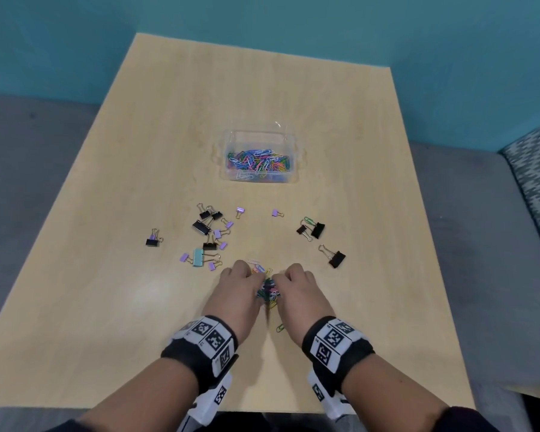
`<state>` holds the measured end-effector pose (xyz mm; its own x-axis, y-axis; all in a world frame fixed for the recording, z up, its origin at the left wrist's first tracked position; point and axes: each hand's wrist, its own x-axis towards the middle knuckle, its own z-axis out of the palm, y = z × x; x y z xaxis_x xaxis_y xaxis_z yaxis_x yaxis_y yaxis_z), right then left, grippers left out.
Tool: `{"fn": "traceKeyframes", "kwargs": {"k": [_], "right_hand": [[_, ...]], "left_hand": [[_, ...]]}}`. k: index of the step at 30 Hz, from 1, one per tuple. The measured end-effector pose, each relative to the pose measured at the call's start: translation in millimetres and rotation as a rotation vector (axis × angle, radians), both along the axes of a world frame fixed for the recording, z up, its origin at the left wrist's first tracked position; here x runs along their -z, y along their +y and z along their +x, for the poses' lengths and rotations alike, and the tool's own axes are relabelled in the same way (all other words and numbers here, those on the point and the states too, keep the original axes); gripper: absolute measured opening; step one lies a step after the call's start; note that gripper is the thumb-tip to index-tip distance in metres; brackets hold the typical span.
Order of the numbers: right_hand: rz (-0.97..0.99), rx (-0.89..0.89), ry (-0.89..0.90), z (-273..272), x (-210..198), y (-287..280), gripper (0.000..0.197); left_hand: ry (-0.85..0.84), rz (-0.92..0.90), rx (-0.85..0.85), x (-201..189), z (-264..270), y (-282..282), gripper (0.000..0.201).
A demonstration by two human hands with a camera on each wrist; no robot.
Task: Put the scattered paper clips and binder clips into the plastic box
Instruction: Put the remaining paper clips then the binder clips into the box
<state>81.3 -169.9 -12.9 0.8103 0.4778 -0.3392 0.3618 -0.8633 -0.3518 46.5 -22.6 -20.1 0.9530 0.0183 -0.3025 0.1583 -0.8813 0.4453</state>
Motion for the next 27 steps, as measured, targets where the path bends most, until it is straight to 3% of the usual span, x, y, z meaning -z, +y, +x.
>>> {"fn": "traceKeyframes", "kwargs": {"k": [3, 9, 13, 17, 22, 27], "right_hand": [[-0.06, -0.048, -0.004, 5, -1, 1, 0.03], [-0.092, -0.09, 0.037, 15, -13, -2, 0.028], [-0.048, -0.018, 0.11, 24, -15, -7, 0.006], [0.043, 0.065, 0.286, 36, -19, -14, 0.007], [0.253, 0.311, 0.57, 52, -29, -21, 0.007], [0.399, 0.406, 0.607, 90, -45, -20, 0.009]], "left_hand": [[-0.018, -0.006, -0.001, 1, 5, 3, 0.016], [-0.004, -0.046, -0.063, 0, 8, 9, 0.013], [0.057, -0.124, -0.124, -5, 12, 14, 0.013], [0.181, -0.341, -0.26, -13, 16, 21, 0.015], [0.324, -0.691, -0.455, -29, 27, 37, 0.016], [0.278, -0.815, -0.503, -49, 59, 57, 0.011]]}}
